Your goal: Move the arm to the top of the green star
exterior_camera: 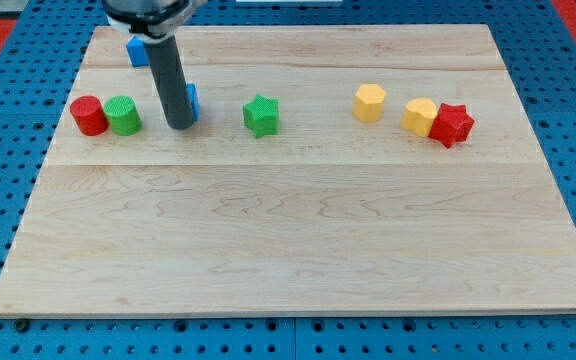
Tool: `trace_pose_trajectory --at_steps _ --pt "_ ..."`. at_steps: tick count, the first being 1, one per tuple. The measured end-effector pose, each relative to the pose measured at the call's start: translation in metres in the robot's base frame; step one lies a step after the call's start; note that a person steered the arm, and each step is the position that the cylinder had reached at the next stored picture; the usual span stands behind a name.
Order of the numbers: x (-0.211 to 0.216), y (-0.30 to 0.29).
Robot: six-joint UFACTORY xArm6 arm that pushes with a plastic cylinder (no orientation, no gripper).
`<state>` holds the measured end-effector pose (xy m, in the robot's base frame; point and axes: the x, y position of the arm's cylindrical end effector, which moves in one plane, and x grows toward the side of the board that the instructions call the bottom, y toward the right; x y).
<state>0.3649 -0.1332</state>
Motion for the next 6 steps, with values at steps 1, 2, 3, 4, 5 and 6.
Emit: trace_pose_trajectory --at_steps 1,2,3,4,5,6 --pt "-0.018 0.029" --pt "-0.051 0.019" --pt "-0.057 -0.002" --pt "-0.051 -0.004" --pt "-0.054 -0.008" --pt "-0.053 0.001"
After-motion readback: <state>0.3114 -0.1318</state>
